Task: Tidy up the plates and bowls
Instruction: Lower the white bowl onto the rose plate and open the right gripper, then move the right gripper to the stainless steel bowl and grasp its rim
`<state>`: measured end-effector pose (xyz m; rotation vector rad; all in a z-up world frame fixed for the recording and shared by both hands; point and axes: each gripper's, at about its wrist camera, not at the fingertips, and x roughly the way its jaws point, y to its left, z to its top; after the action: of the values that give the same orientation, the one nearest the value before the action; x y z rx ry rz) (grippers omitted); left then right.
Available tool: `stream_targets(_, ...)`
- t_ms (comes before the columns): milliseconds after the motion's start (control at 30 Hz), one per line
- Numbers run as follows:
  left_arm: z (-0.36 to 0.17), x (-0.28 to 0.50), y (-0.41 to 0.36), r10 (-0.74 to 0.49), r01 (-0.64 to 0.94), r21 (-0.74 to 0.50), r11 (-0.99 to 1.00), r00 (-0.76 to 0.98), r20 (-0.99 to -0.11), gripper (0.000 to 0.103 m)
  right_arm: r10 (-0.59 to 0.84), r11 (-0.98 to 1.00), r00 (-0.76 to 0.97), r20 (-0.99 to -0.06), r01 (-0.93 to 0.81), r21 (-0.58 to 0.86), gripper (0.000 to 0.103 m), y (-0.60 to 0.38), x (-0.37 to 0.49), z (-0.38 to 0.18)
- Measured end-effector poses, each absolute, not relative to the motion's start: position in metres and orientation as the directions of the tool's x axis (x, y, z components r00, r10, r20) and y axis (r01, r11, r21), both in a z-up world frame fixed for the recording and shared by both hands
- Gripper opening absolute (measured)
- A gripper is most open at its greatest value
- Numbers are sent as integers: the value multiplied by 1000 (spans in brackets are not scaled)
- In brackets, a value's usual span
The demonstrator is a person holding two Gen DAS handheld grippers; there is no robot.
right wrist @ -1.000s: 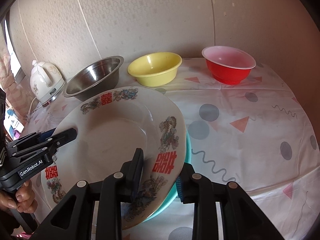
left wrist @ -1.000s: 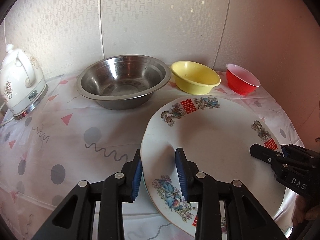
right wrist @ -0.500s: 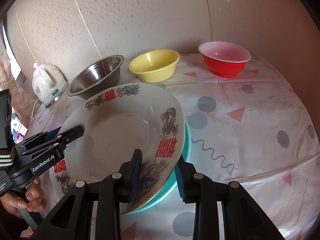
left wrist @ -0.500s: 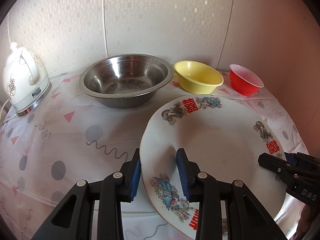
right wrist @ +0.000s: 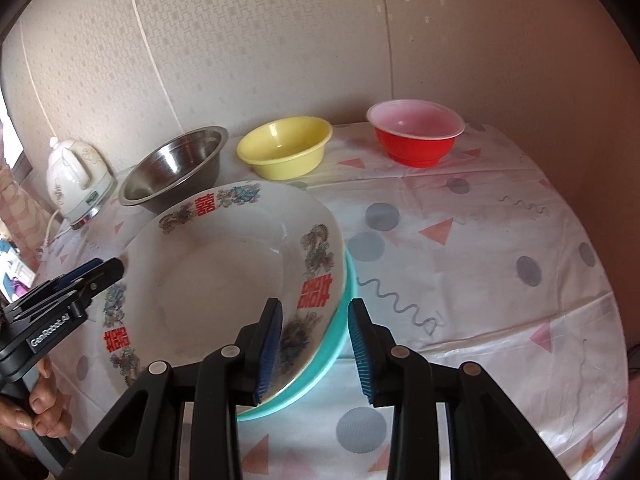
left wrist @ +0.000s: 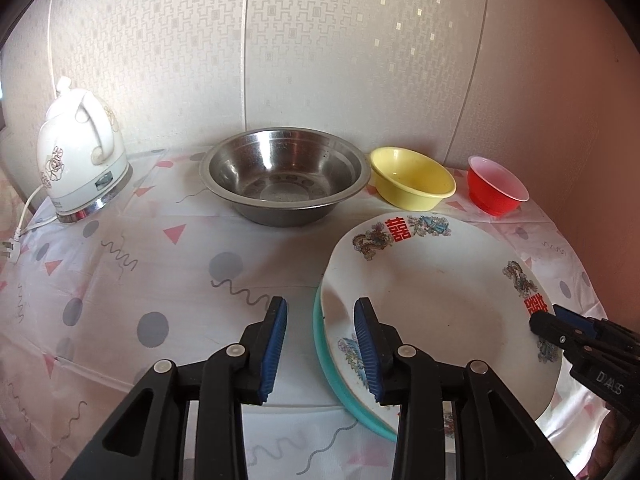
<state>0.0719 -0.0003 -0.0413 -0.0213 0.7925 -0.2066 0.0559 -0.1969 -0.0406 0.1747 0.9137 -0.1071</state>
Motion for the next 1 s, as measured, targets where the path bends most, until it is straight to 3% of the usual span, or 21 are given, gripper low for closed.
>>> stream_targets(100, -34, 63, 5, -204, 177, -111, 978, 697, -687, 37, -126, 974, 626, -770, 225, 24, 35, -196, 56, -28)
stream_targets(467, -37, 59, 25, -121, 110, -63, 992, 682, -721, 37, -143, 975, 634, -760, 224, 3, 35, -188, 66, -17)
stream_targets(667, -38, 70, 42, -94, 52, -80, 995, 663, -743, 37, 18, 983, 642, -767, 130, 131, 35, -176, 78, -11)
stream_targets(1000, -35, 87, 59, -63, 13, -73, 997, 663, -746, 37, 200, 974, 588, -783, -35, 223, 35, -144, 102, -12)
